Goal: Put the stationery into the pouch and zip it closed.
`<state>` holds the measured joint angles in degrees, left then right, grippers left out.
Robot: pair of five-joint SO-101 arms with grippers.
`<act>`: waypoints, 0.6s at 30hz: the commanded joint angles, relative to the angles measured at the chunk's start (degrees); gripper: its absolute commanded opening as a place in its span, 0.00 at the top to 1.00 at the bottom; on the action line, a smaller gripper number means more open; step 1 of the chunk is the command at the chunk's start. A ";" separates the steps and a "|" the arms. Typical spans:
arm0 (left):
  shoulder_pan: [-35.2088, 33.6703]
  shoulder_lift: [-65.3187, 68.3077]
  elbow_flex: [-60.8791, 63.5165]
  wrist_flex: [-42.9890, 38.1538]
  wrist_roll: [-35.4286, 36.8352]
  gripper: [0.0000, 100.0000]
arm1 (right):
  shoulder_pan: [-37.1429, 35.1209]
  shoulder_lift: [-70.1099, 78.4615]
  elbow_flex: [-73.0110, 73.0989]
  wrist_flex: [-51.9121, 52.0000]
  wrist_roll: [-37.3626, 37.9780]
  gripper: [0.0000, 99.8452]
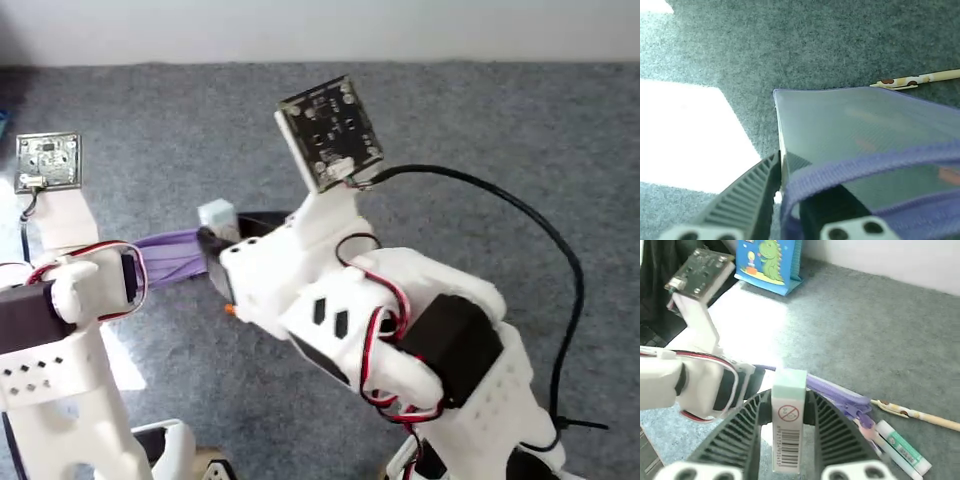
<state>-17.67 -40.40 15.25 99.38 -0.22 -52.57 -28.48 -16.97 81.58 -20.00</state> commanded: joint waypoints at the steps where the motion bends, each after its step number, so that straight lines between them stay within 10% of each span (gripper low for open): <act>1: 0.18 0.18 -2.51 0.88 0.97 0.99 | -1.01 -3.74 3.69 -2.95 -0.70 0.99; 8: 0.00 0.09 -2.51 0.97 0.97 0.99 | -0.84 -13.14 15.47 -5.32 -0.53 0.99; 18: 0.09 0.09 -0.92 0.88 0.97 0.99 | -1.10 -17.01 31.38 -35.03 0.79 0.99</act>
<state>-17.67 -40.40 15.25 99.38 -0.22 -53.19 -44.13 12.75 56.70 -20.09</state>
